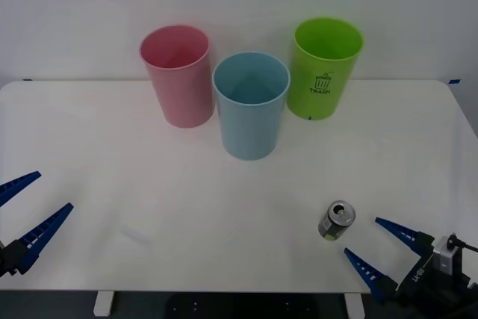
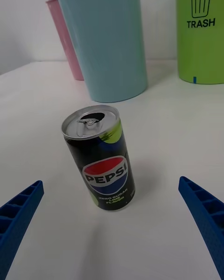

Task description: Grasp the object on the table and drop it into the matching bin: aluminum can to the light blue bin, PET bottle to the pink bin.

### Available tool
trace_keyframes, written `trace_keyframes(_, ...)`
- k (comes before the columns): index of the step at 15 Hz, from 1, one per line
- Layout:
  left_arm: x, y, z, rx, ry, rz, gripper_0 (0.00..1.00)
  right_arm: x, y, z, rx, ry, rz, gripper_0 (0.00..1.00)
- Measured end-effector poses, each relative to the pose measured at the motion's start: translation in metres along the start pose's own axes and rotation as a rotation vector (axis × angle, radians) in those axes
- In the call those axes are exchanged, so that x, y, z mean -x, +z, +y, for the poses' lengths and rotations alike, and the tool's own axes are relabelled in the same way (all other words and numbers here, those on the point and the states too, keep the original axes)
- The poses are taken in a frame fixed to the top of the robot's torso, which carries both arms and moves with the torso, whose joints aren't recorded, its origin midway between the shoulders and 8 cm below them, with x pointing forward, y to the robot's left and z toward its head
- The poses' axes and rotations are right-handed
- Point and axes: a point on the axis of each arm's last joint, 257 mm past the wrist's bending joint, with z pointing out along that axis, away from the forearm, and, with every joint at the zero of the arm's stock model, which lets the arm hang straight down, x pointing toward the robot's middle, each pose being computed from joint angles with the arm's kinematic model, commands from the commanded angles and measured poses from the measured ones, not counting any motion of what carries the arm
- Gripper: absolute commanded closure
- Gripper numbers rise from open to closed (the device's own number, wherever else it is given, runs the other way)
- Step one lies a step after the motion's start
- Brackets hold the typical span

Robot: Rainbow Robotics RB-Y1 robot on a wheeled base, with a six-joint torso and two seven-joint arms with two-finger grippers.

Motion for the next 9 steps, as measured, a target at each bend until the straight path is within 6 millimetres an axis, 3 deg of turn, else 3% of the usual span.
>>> trace_keyframes(9,0.000,0.000,0.000,0.000,0.000,0.000,0.00,0.001,0.037,-0.001,-0.029,-0.044,-0.001,0.00)
